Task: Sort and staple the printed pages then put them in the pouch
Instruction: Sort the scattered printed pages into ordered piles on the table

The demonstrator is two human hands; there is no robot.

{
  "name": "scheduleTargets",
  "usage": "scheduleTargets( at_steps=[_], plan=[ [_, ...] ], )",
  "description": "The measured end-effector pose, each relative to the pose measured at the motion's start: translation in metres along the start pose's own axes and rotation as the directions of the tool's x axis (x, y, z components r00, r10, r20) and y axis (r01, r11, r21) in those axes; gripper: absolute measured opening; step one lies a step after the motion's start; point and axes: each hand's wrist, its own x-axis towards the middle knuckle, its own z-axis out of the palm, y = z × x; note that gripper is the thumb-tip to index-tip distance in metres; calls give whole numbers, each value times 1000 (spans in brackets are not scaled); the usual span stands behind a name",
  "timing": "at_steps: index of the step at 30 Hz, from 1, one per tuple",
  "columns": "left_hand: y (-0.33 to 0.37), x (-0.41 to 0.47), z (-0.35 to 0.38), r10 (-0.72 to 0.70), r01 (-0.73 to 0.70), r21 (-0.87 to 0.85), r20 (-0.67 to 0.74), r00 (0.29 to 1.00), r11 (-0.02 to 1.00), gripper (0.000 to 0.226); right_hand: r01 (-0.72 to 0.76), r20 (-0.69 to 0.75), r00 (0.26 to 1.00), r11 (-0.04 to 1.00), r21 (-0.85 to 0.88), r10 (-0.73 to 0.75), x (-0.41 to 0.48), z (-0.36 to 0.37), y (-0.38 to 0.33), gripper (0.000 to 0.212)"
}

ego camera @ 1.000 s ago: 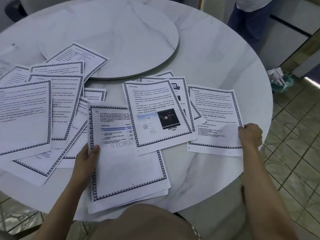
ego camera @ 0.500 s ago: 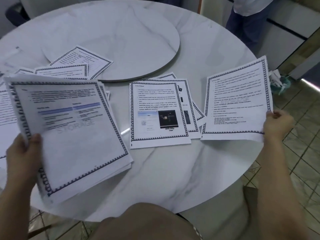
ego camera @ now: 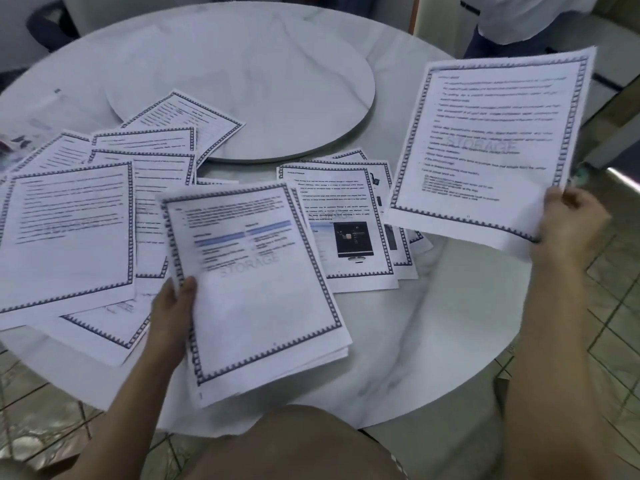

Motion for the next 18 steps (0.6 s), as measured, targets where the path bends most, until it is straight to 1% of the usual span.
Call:
scheduleTargets(
  at_steps=[3,4,6,9,11,14,16,18],
  plan=[
    [-1,-4,10,10,-9,-23,34,999,1000,28,6,166,986,999,-32,-1,-38,25,8,6],
    [-3,-5,11,4,-3,-32,50,999,999,27,7,232,973,1000,-31,0,-57,33,12,3],
    [-7,-5,12,-17,19,-44,63,998,999,22,13,347,938,999,-38,1,-98,50,23,9],
    [-12,-3,10,-52,55,-50,71,996,997,20,5,490,871,997,-73,32,-160,68,37,4],
    [-12,-3,7,-67,70,-41,71,995,997,25,-11,545,836,994,-105,67,-192,72,44,5],
    [-13,-2,3,-92,94,-40,64,994,995,40,10,589,802,984,-180,100,-223,73,53,11],
    [-13,-3,3,-93,97,-57,62,994,994,42,53,621,778,974,-221,99,-237,72,57,15],
    [-12,-4,2,-89,94,-73,65,994,993,38,121,668,740,962,-244,76,-243,71,60,17]
  ],
)
